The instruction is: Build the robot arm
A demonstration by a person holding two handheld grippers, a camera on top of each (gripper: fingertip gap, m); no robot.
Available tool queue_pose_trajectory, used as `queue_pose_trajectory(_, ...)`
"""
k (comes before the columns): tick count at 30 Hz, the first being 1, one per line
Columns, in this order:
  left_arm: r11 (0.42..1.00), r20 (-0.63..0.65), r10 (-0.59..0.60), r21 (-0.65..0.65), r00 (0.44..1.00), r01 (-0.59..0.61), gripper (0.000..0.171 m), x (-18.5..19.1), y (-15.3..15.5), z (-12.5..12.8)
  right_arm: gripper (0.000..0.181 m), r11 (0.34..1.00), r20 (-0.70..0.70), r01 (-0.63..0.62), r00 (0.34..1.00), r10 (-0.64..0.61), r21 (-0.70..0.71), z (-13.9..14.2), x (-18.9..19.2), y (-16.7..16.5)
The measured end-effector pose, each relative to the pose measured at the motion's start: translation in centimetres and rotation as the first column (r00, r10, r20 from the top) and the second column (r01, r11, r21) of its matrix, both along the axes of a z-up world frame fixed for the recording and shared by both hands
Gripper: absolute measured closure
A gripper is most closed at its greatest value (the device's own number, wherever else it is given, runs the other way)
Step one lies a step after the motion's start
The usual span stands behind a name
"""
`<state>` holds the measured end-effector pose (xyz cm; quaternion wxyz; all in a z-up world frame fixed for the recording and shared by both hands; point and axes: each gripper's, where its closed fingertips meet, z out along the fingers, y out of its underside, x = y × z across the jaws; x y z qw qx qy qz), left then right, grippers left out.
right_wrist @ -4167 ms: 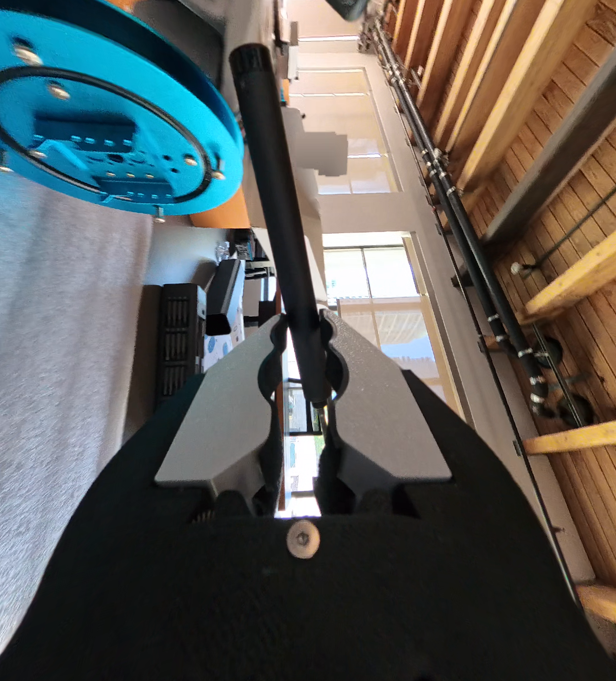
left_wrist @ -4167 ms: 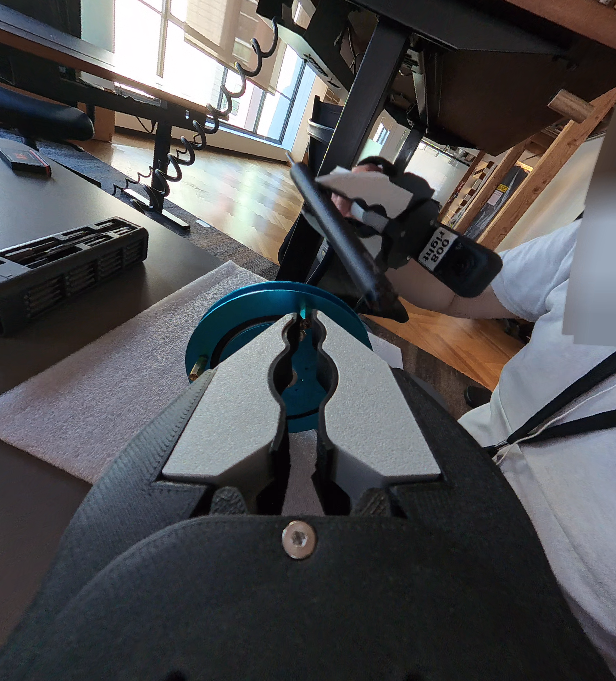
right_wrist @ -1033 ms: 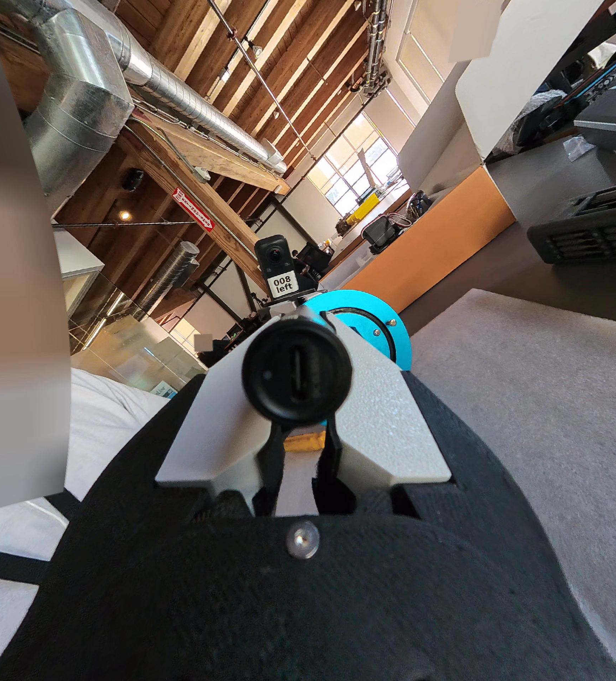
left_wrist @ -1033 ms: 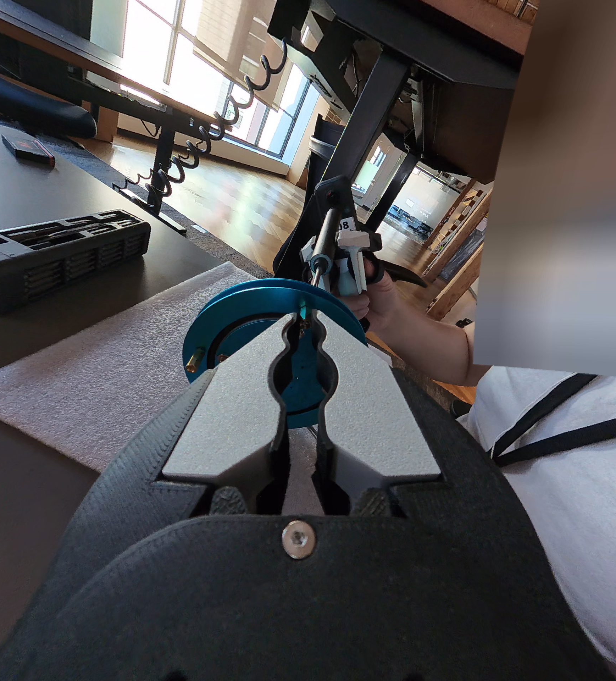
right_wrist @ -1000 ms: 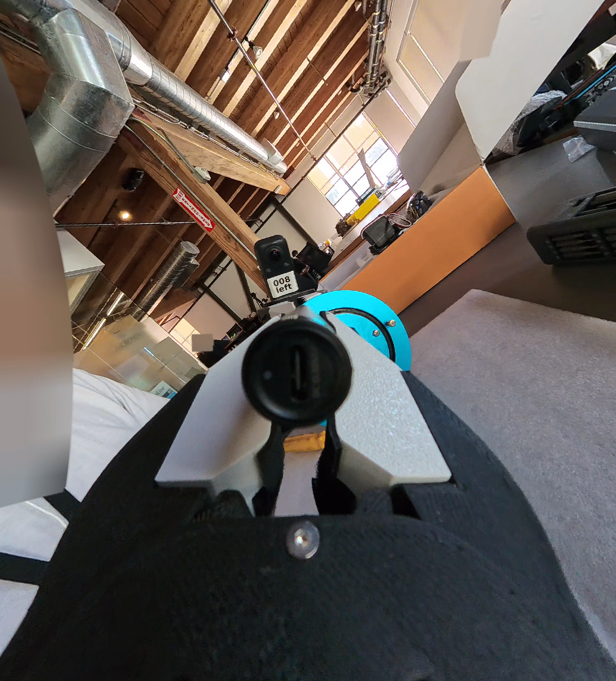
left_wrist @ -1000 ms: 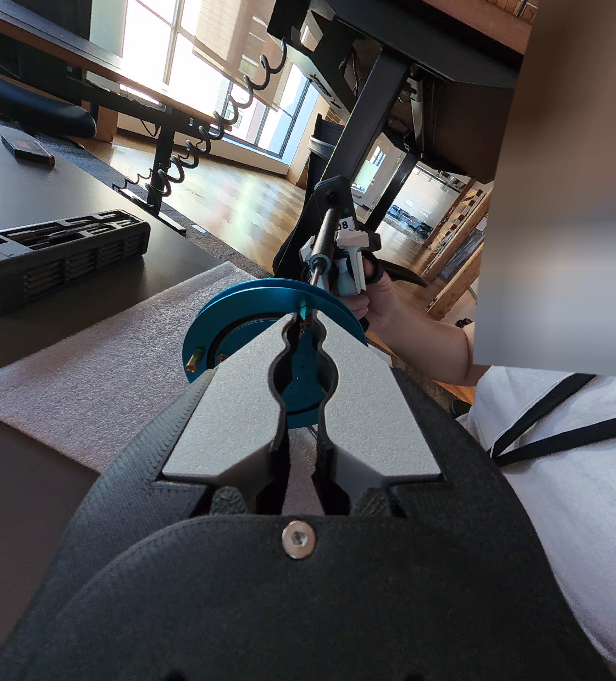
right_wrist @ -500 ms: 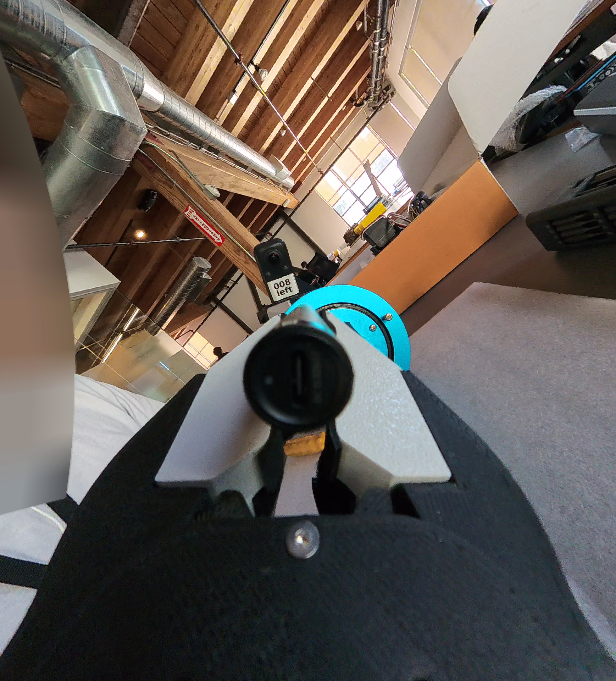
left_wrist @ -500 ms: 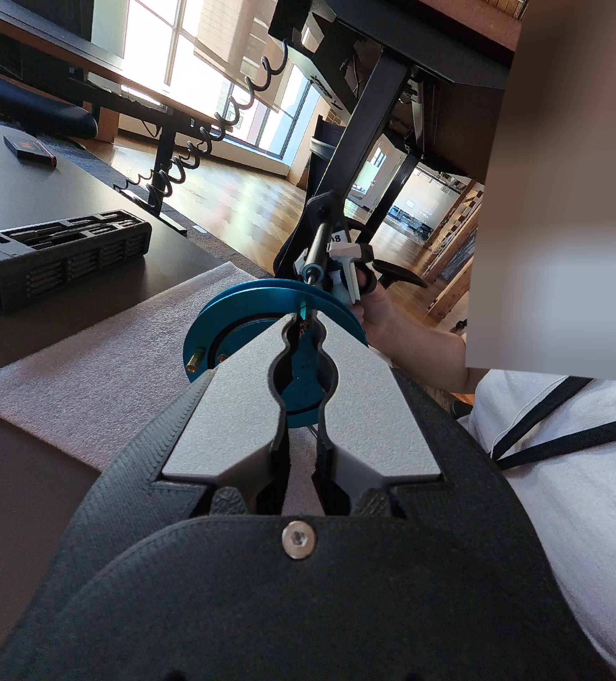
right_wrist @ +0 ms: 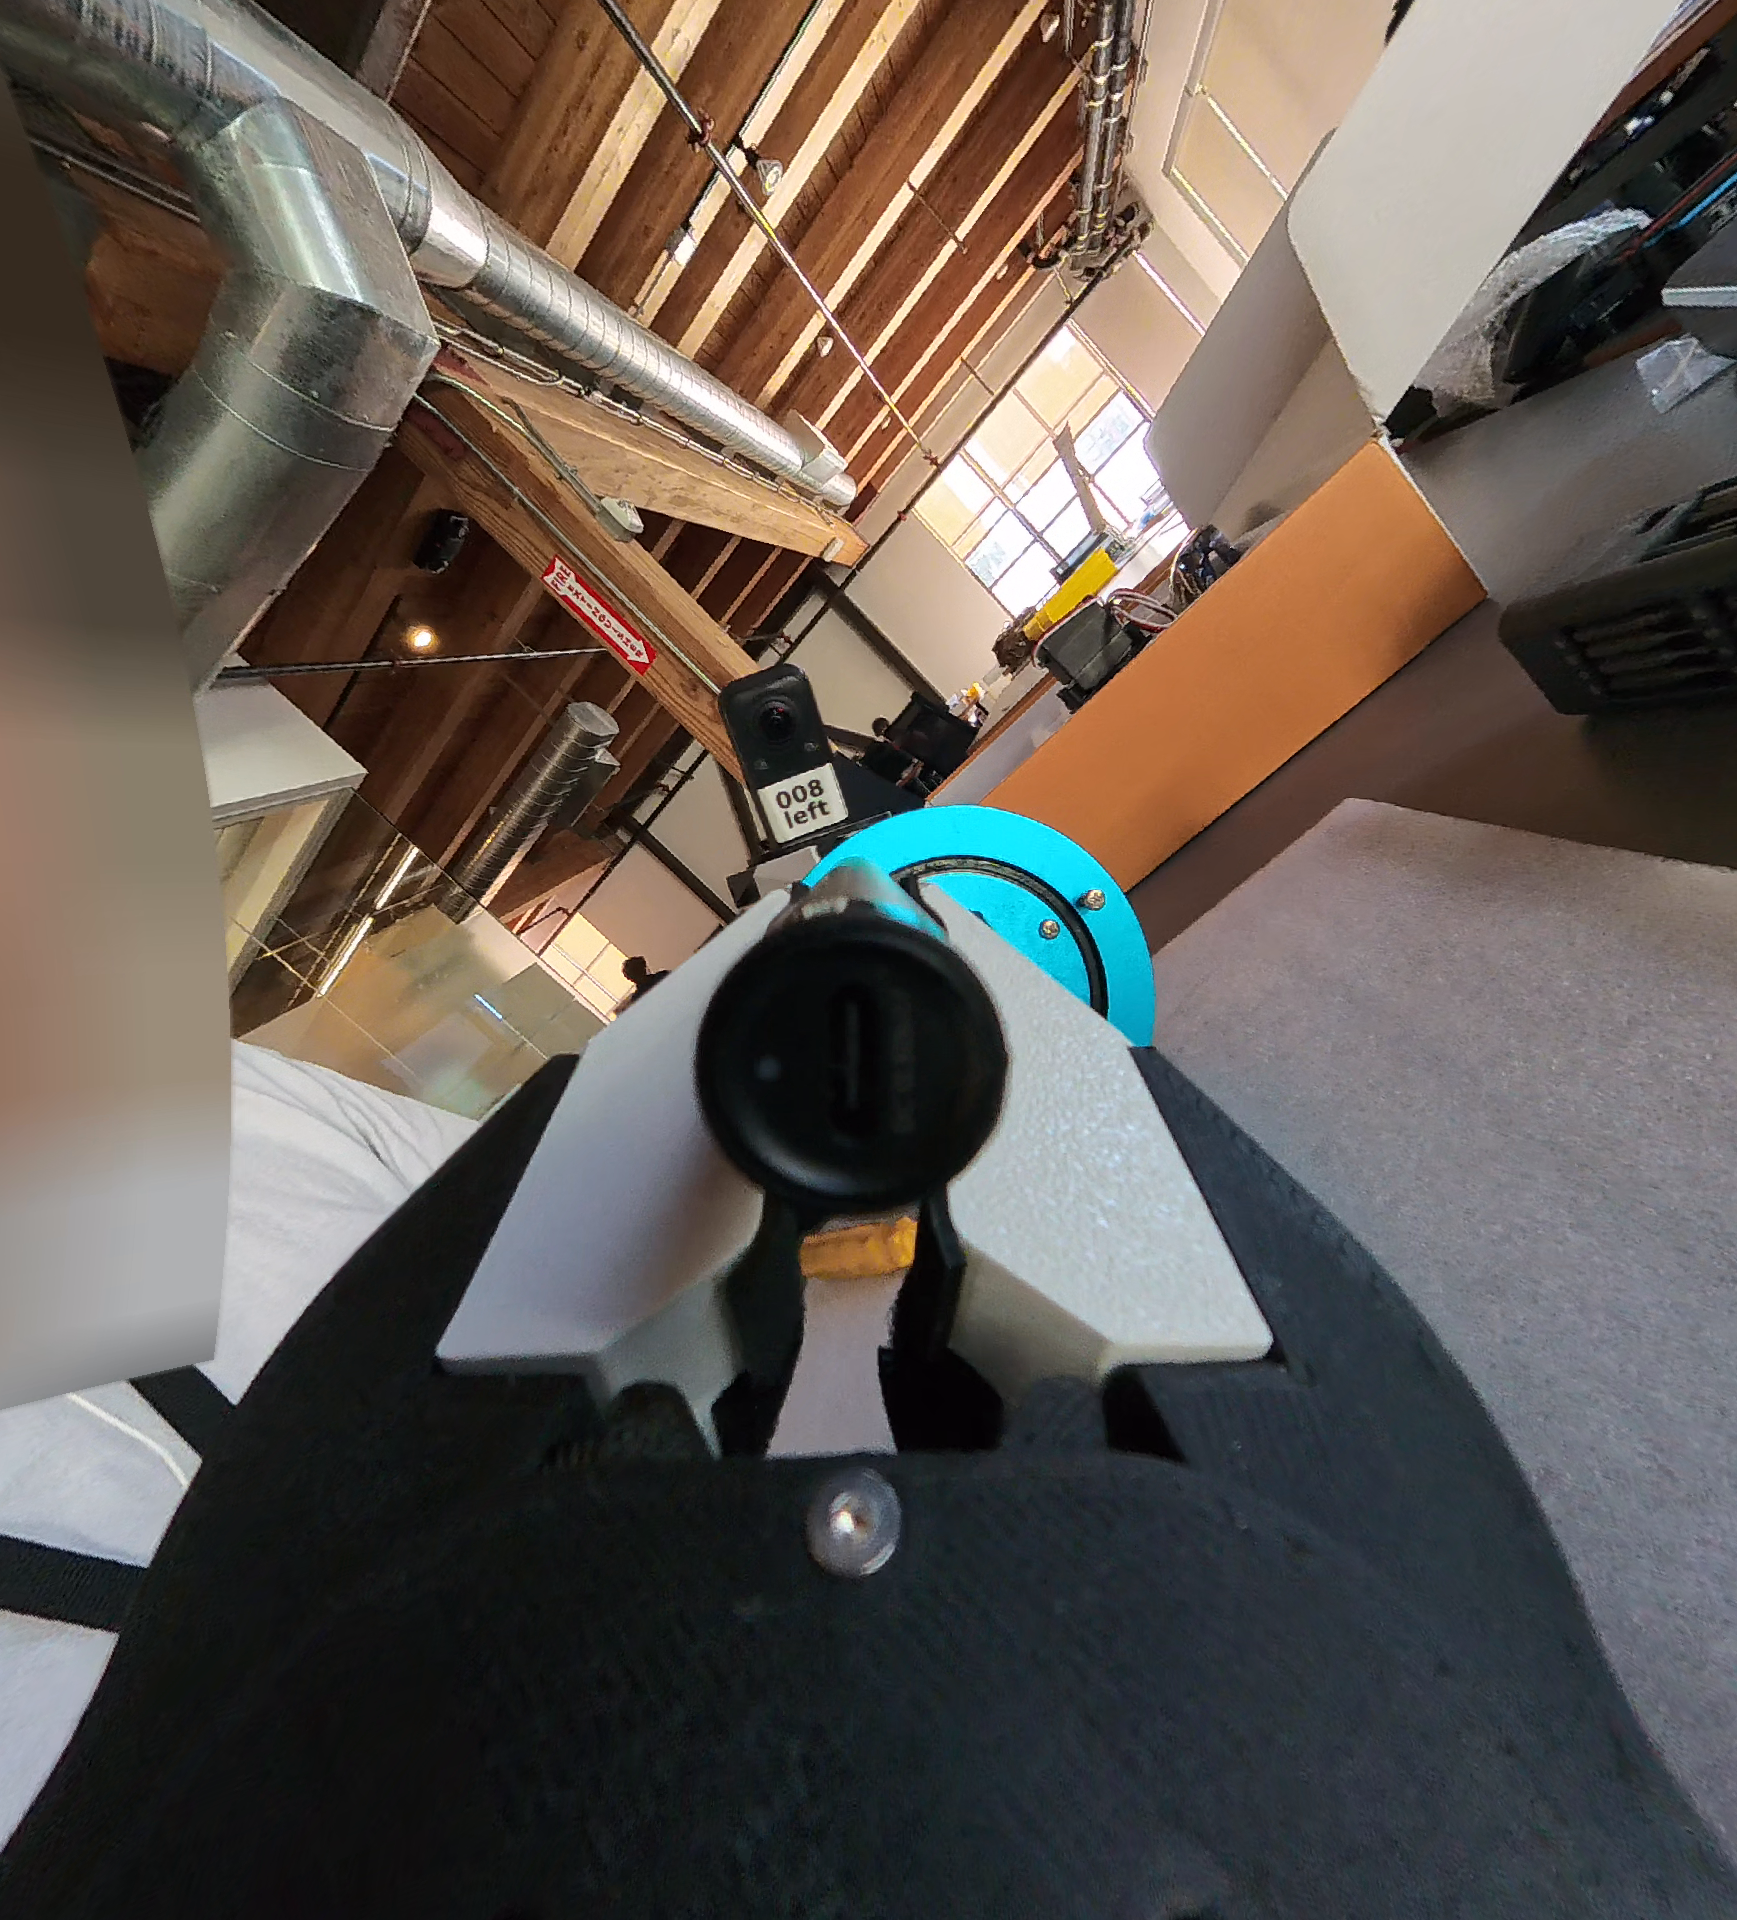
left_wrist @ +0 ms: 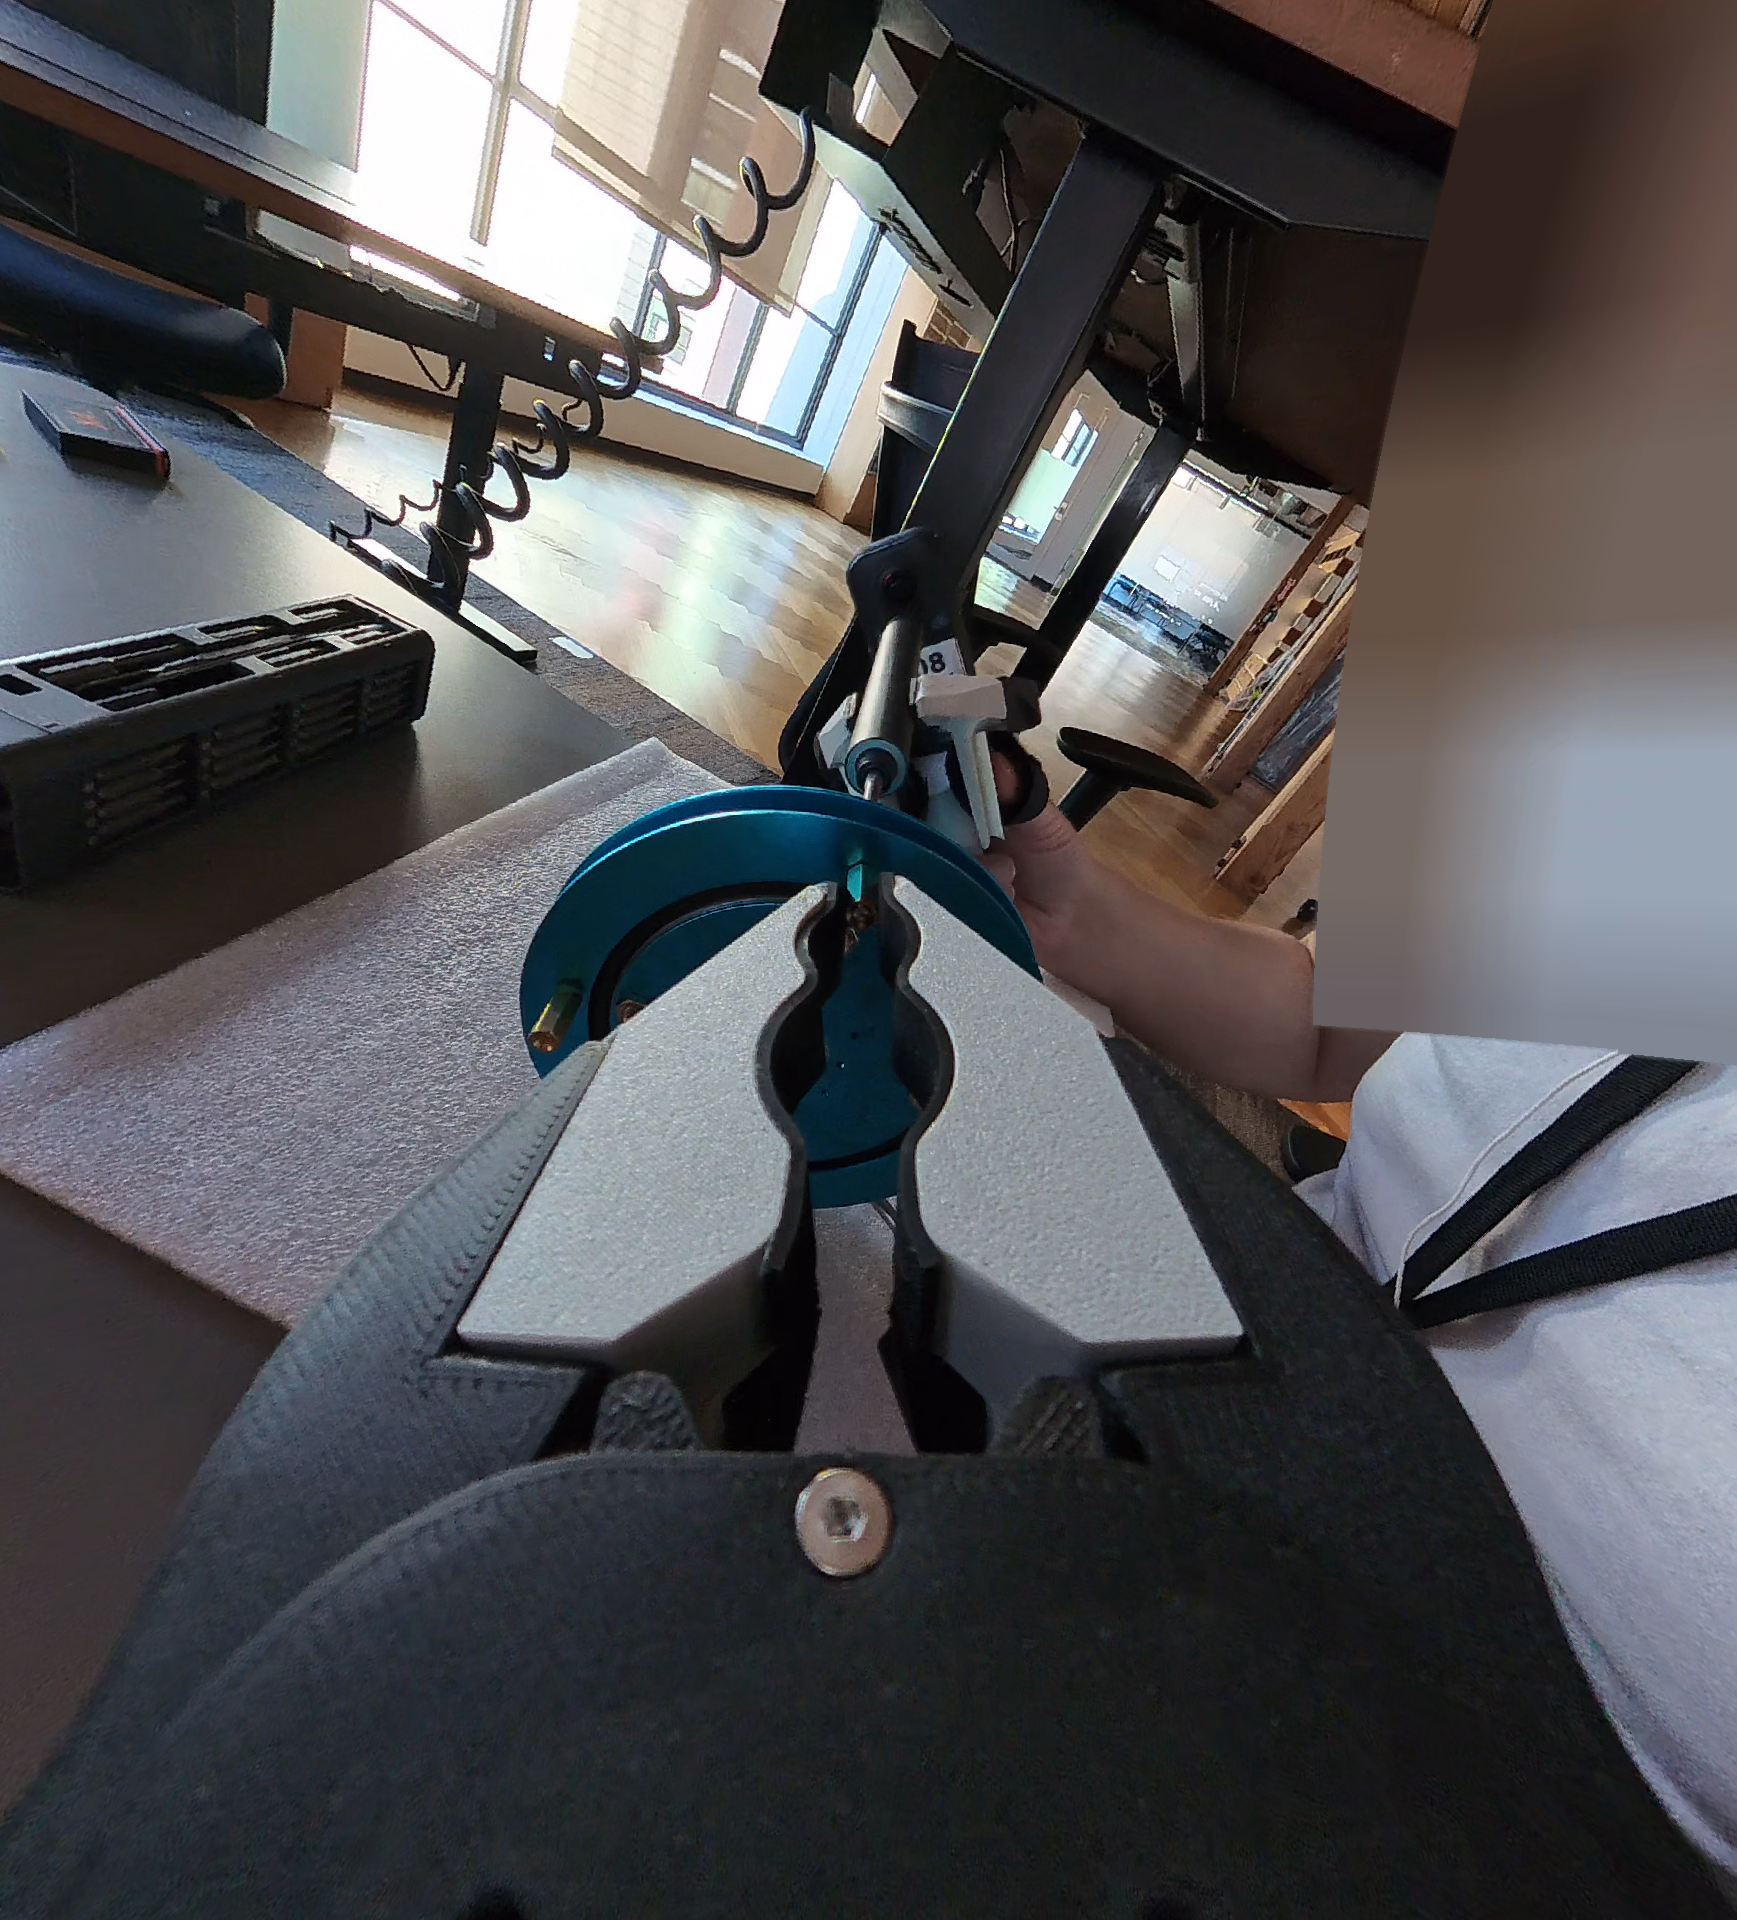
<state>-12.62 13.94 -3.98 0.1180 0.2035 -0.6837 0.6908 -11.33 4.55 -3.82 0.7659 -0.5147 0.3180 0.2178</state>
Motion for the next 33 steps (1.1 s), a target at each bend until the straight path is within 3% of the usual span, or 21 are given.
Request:
queue_pose_trajectory(22, 1.000, 0.004, 0.002, 0.003, 1.000, -0.002, 0.167, -0.02, 0.08, 0.01, 0.166, 1.000, 0.038, -0.021, 0.999, 0.022, -0.014, -0.02, -0.06, 0.15)
queue_pose_trajectory(33, 1.000, 0.011, 0.003, 0.008, 1.000, -0.004, 0.167, -0.01, 0.02, -0.01, 0.164, 0.990, 0.079, -0.026, 0.996, 0.037, -0.135, -0.05, -0.18, 0.18)
